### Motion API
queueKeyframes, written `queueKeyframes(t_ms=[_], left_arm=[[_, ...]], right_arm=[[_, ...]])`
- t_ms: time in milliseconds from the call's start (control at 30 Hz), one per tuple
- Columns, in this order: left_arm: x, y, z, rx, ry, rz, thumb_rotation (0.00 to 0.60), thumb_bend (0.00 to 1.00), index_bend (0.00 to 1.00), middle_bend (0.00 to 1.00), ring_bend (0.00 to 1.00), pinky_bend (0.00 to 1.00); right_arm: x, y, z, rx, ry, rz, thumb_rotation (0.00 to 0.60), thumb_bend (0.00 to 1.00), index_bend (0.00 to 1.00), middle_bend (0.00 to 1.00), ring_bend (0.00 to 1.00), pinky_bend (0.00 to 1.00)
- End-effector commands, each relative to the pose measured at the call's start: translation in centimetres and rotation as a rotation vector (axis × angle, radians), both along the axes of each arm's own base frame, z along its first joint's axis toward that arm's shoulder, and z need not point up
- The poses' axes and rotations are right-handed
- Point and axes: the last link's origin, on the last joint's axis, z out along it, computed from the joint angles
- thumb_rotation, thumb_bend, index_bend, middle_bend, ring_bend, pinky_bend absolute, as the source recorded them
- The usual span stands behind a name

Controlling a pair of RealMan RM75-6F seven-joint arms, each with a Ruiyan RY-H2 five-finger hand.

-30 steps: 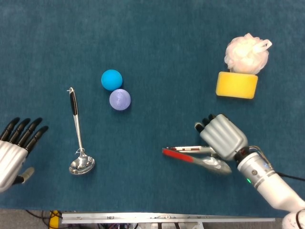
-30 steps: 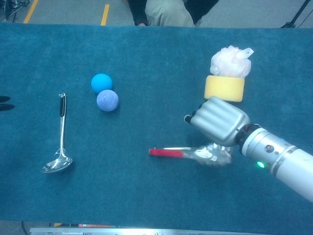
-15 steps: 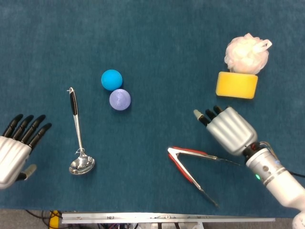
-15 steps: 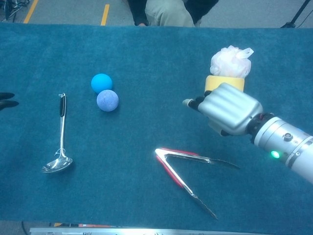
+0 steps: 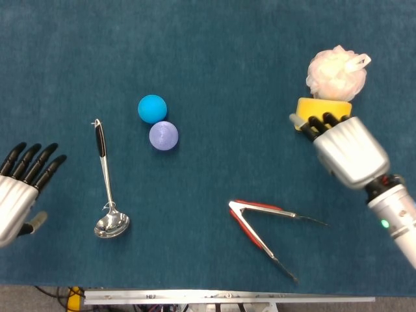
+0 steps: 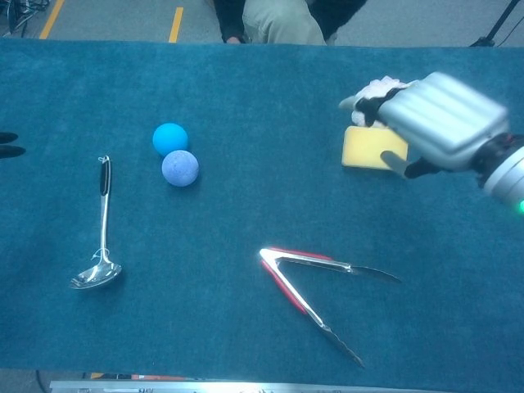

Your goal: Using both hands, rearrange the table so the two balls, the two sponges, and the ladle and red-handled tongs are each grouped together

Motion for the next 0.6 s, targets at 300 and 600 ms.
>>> queueKeyframes(t_ms=[300,600], left_arm=[[0.3,0.5,-0.7,-0.062,-0.025,-0.015,0.6,0.22,0.0,0.0,0.0,0.04],[1.1,1.1,-1.2,-0.068,-0.034,-0.08,0.6,0.22,0.07,0.04,0.02,0.04]], right_arm=[[-1.3,-0.2,3.3,-0.055,-0.095,-0.052,0.6,0.2,0.2,0.39,0.34,0.64],[-1.9,-0.1,4.0,-0.054,-0.121,-0.065,0.6,0.2,0.22,0.4,0.34,0.64]])
